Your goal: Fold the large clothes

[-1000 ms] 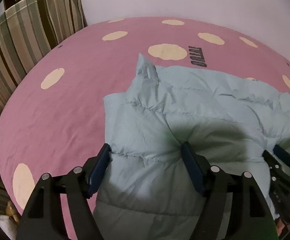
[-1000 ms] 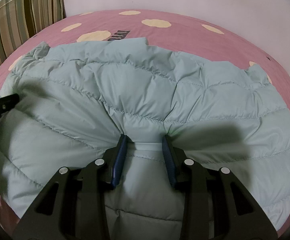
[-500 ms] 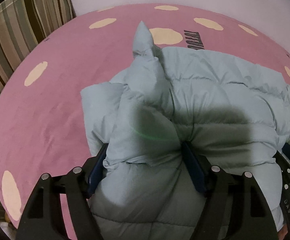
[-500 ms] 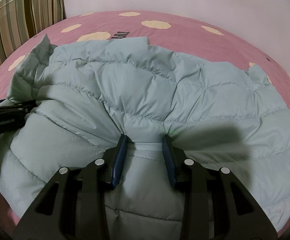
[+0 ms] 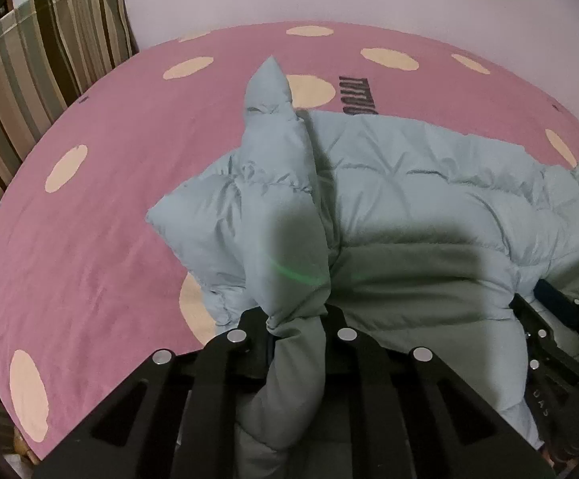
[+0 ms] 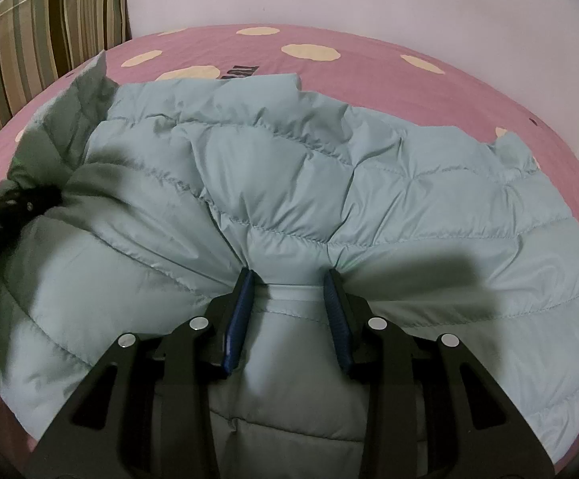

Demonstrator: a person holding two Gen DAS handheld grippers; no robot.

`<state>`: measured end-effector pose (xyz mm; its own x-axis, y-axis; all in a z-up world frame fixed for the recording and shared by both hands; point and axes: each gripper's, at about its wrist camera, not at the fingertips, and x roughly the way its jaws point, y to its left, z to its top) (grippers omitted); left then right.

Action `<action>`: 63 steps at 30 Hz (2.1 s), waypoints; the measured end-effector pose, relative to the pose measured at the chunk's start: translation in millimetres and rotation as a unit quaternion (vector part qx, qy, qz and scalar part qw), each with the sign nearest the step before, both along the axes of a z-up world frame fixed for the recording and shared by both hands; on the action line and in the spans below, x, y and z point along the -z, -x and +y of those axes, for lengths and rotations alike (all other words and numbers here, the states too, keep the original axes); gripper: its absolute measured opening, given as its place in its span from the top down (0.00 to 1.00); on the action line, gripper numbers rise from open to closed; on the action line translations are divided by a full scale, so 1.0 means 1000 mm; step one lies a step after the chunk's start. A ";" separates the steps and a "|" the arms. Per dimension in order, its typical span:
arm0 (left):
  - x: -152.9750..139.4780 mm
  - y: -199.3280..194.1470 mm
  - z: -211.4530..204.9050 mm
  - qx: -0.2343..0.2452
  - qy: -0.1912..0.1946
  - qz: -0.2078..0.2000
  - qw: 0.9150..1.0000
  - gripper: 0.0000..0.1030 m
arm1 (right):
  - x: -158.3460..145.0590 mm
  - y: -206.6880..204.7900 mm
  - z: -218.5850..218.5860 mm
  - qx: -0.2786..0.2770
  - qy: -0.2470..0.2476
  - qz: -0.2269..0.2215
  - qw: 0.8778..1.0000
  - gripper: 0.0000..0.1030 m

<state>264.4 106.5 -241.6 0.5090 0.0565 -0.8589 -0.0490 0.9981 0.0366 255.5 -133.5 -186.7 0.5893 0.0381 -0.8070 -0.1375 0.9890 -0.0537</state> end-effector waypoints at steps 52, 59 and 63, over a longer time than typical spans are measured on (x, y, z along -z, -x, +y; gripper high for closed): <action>-0.067 0.018 -0.026 -0.002 -0.007 -0.053 0.999 0.88 | -0.046 0.028 -0.049 0.044 -0.005 -0.042 0.998 0.48; -0.105 0.028 -0.078 0.028 -0.021 -0.098 0.995 0.88 | -0.061 0.057 -0.108 0.090 0.000 -0.050 0.995 0.48; -0.120 0.030 -0.124 0.064 -0.028 -0.113 0.991 0.88 | -0.066 0.075 -0.139 0.116 0.003 -0.057 0.992 0.48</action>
